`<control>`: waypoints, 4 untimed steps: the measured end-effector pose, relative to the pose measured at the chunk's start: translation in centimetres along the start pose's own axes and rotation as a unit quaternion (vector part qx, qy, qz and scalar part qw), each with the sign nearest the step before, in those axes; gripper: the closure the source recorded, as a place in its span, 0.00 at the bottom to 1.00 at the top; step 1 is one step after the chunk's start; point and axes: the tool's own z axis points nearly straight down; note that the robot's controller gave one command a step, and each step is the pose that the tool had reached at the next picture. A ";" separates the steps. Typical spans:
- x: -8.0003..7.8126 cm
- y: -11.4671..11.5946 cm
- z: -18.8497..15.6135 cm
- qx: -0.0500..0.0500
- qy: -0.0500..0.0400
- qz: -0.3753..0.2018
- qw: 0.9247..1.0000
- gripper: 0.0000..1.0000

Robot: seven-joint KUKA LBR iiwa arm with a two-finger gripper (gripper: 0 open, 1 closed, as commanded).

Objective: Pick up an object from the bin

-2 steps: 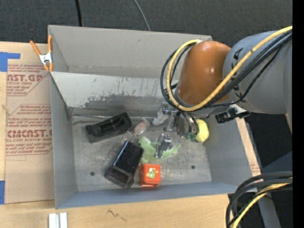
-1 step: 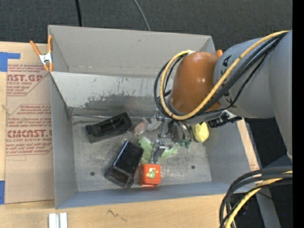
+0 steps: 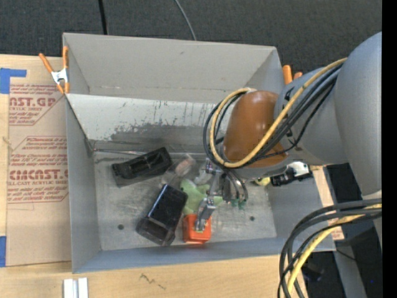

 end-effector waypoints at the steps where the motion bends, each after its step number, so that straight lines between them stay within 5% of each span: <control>1: -0.4 -0.2 -0.1 0.002 -0.010 0.011 1.000 1.00; 3: 0.3 -0.4 -3.3 0.005 -0.001 -0.023 1.000 1.00; 4: 0.5 -2.4 -4.3 0.004 -0.007 -0.048 0.999 1.00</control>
Offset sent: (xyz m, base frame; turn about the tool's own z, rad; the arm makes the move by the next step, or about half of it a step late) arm 0.0000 0.0000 0.0000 0.0000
